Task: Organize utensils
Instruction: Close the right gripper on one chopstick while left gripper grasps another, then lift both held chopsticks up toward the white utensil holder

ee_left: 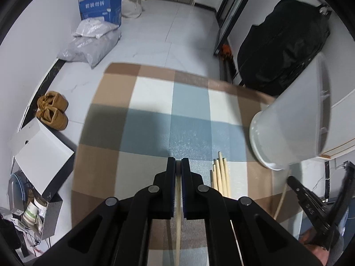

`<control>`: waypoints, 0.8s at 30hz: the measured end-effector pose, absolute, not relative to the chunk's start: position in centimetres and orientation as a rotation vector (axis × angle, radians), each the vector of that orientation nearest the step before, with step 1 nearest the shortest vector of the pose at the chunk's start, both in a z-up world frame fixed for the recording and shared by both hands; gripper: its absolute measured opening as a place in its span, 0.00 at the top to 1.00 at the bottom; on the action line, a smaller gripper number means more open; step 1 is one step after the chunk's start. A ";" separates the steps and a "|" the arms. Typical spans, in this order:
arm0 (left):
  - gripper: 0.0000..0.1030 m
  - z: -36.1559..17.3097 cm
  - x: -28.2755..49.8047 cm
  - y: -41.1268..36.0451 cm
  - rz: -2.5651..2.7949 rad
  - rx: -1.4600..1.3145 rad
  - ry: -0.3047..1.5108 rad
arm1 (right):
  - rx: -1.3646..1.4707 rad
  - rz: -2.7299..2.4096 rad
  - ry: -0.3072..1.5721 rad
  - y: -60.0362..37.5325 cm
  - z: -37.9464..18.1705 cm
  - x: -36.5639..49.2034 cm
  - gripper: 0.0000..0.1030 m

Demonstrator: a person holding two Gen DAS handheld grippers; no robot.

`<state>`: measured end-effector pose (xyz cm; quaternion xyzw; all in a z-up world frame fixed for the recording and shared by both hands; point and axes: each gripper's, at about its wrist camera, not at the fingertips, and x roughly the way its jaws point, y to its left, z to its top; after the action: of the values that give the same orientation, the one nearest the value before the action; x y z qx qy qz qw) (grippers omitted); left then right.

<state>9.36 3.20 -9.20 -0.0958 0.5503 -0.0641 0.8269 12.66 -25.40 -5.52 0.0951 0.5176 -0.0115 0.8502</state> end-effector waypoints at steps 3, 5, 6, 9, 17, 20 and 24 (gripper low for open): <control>0.99 -8.6 9.0 3.3 -0.156 -0.222 1.142 | 0.251 -0.016 1.088 -25.7 -5.4 12.6 1.00; 0.99 -8.2 8.7 3.4 -0.164 -0.226 1.124 | 0.281 -0.013 1.077 -25.6 -5.2 12.3 1.00; 0.99 -8.1 8.7 3.6 -0.169 -0.227 1.118 | 0.303 -0.013 1.073 -25.8 -5.1 12.1 1.00; 0.99 -8.1 8.8 4.4 -0.187 -0.234 1.112 | 0.339 0.013 1.087 -25.8 -5.2 11.6 1.00; 0.99 -7.8 8.1 5.6 -0.204 -0.269 1.101 | 0.189 -0.012 1.111 -24.1 -5.2 12.0 0.67; 0.99 -7.7 8.0 5.9 -0.209 -0.277 1.100 | 0.107 -0.018 1.126 -22.8 -5.6 12.4 0.63; 0.99 -7.4 7.8 6.4 -0.207 -0.291 1.088 | -0.045 -0.055 1.134 -20.5 -6.1 12.5 0.64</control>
<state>7.75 6.42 -7.42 -0.1376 0.5148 -0.0980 0.8405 12.48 -20.51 -6.06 -0.0214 0.5371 -0.0262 0.8428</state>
